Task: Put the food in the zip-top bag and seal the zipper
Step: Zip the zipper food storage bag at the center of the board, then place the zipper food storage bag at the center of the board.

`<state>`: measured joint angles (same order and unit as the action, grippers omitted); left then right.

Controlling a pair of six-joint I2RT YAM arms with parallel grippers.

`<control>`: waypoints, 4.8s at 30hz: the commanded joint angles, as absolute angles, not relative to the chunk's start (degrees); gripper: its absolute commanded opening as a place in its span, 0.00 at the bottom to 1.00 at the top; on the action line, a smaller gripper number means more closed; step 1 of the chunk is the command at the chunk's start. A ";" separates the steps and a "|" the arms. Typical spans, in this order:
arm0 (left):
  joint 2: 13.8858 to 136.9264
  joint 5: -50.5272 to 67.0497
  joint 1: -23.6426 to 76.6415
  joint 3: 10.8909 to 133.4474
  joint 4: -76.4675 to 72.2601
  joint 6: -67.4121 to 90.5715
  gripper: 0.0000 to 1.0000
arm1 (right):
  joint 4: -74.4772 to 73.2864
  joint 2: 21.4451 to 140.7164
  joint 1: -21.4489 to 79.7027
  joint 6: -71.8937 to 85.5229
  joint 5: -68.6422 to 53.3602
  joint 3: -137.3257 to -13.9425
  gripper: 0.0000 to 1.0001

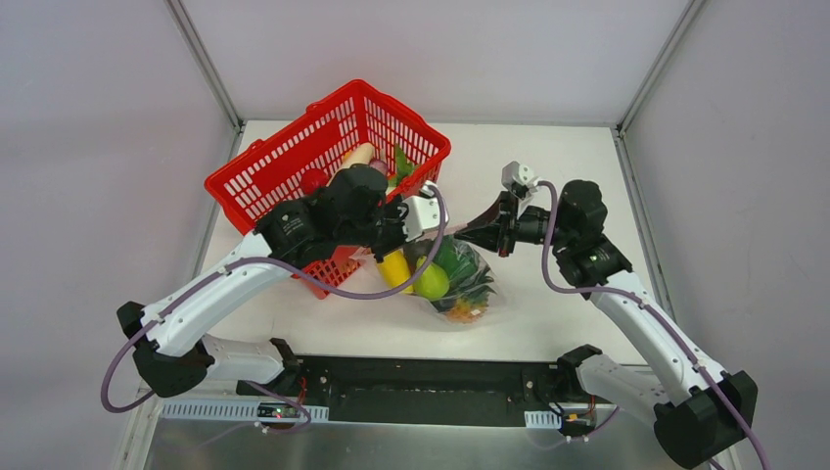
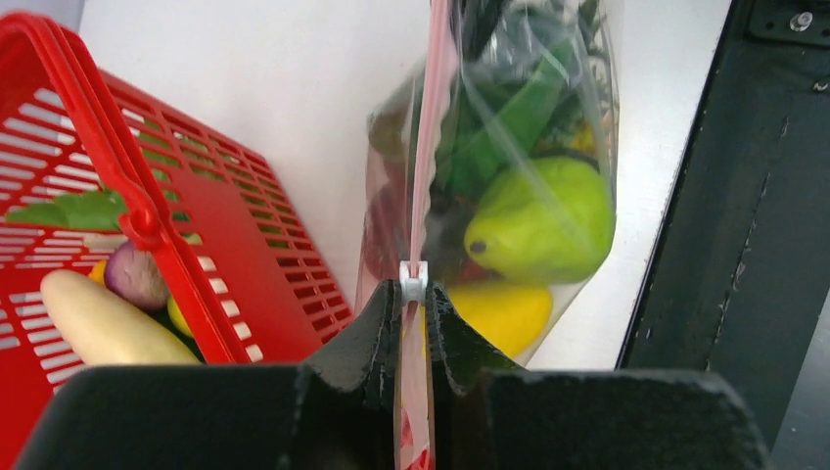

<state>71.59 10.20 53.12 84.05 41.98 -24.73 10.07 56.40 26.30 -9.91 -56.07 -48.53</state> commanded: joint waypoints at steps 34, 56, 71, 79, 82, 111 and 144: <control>72.88 23.69 51.98 91.97 40.07 -20.22 0.00 | -14.52 57.22 24.09 -32.51 -57.31 -63.15 0.69; 72.30 21.32 52.47 91.64 41.10 -19.84 0.00 | -2.98 61.28 32.54 -25.35 -53.31 -58.13 0.00; 61.23 8.35 52.42 83.36 46.40 -21.38 0.00 | -2.12 55.87 32.44 -23.74 -43.43 -54.44 0.00; 57.34 3.03 52.47 80.65 48.47 -20.85 0.00 | -2.24 54.35 32.37 -23.38 -42.20 -54.14 0.00; 56.55 1.80 52.47 79.82 48.66 -20.78 0.00 | -2.27 53.97 32.39 -23.38 -41.68 -54.10 0.00; 41.47 -9.61 52.39 60.75 20.05 -10.33 0.99 | 0.73 58.47 17.85 -16.30 -39.72 -62.00 0.01; 46.32 -18.95 52.30 64.43 22.79 -2.91 0.99 | -0.41 44.96 27.62 -14.89 -10.31 -50.01 0.81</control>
